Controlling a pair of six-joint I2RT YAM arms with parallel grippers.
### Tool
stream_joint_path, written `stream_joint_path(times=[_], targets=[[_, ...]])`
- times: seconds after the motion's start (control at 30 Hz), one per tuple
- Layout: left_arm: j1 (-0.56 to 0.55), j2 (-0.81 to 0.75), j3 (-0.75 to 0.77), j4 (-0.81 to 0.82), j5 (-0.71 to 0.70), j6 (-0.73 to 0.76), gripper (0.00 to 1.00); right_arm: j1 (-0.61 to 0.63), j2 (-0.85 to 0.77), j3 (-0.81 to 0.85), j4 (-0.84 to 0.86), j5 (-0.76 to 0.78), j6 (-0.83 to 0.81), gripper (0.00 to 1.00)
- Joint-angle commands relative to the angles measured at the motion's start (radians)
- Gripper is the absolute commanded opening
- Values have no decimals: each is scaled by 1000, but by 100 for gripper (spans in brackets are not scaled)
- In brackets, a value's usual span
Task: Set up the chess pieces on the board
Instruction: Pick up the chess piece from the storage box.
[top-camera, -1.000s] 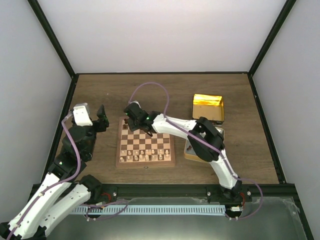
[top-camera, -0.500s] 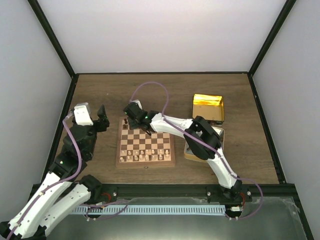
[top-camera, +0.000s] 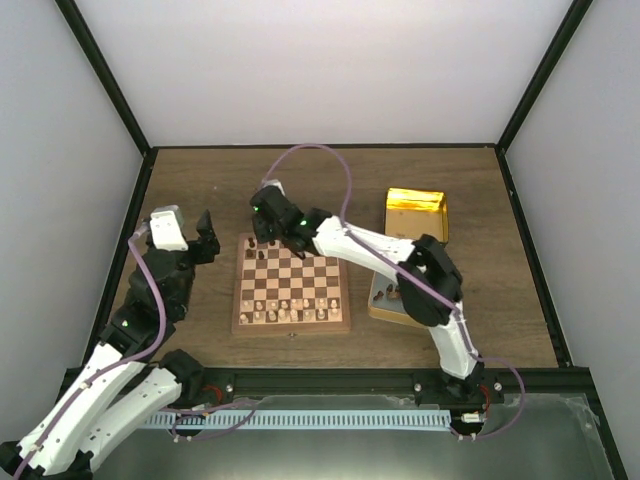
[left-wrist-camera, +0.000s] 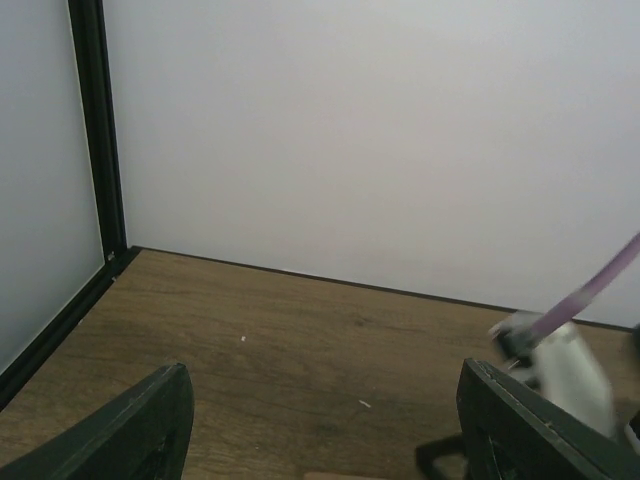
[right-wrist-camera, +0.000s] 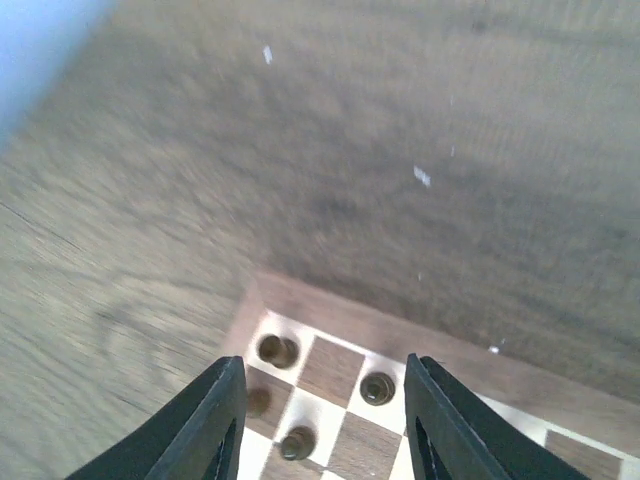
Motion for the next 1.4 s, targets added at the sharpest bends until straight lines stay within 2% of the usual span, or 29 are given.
stream_joint_path(times=[0.0, 0.27, 0.43, 0.6, 0.87, 1.2, 1.37], targets=[[3, -6, -10, 24, -4, -16, 74, -29, -175, -50, 36, 8, 46, 46], [4, -26, -21, 61, 70, -40, 75, -115, -504, -421, 45, 59, 127, 46], [4, -12, -38, 114, 115, -33, 75, -206, -718, -617, -71, 73, 189, 51], [4, 22, -40, 143, 146, -27, 78, -291, -834, -725, -230, 63, 257, 52], [4, 77, -51, 164, 187, -46, 79, -347, -896, -868, -345, 32, 341, 54], [3, 143, -46, 210, 208, -61, 79, -403, -850, -966, -295, -100, 330, 55], [4, 163, -52, 225, 215, -64, 79, -407, -804, -990, -253, -129, 312, 51]])
